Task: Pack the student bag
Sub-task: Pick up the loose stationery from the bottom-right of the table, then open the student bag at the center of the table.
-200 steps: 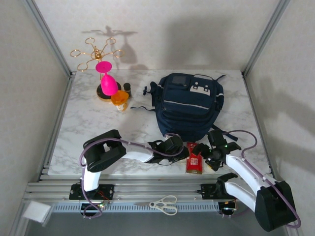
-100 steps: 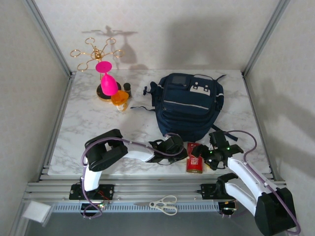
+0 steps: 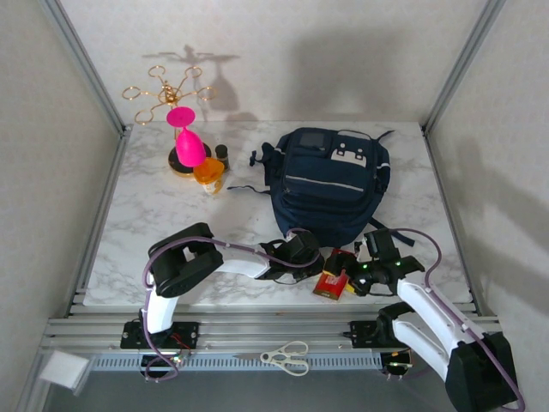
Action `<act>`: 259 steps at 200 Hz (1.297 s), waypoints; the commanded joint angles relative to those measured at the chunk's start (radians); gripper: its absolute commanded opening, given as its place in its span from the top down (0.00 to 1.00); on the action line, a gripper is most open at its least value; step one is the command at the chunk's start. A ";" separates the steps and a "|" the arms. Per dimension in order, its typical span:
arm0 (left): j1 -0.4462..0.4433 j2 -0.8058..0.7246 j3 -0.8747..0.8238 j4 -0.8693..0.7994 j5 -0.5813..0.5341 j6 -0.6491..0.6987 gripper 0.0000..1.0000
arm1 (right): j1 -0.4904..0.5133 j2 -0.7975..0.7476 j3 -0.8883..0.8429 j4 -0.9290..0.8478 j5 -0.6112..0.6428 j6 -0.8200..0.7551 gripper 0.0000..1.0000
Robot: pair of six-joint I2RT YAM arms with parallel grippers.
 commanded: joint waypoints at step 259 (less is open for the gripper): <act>0.163 0.027 0.745 -0.710 -0.316 1.676 0.22 | -0.670 0.092 0.491 -0.094 -0.170 -0.186 1.00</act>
